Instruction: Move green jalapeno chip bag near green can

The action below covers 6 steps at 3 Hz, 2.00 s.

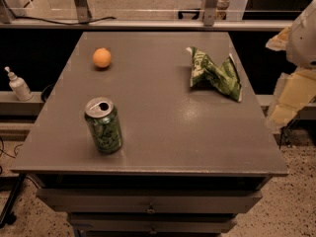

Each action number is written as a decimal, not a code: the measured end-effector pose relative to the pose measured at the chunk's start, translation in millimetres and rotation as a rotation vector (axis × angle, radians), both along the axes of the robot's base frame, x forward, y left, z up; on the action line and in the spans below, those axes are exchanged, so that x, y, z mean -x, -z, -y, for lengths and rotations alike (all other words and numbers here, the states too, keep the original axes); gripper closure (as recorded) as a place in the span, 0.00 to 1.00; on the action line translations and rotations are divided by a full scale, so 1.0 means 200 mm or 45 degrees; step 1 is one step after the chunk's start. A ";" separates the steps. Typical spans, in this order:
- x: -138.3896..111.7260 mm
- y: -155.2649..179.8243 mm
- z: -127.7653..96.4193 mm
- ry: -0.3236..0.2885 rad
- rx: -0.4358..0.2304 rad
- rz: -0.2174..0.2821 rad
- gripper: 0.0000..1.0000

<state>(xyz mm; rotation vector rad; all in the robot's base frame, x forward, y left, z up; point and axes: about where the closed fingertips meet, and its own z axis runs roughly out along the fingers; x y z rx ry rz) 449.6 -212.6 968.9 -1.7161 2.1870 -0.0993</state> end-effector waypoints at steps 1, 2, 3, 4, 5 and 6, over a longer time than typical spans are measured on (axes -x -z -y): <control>-0.21 0.18 -0.01 -0.019 -0.060 0.080 0.00; -0.49 0.34 -0.02 -0.038 -0.113 0.170 0.00; -0.77 0.46 -0.02 -0.072 -0.140 0.248 0.00; -1.00 0.53 -0.02 -0.055 -0.192 0.274 0.17; -1.15 0.60 -0.03 0.022 -0.266 0.205 0.41; -1.18 0.64 -0.07 0.097 -0.353 0.100 0.65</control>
Offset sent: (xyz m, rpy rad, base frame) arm 0.1703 0.0012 -0.1110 0.1458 -0.2215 0.0427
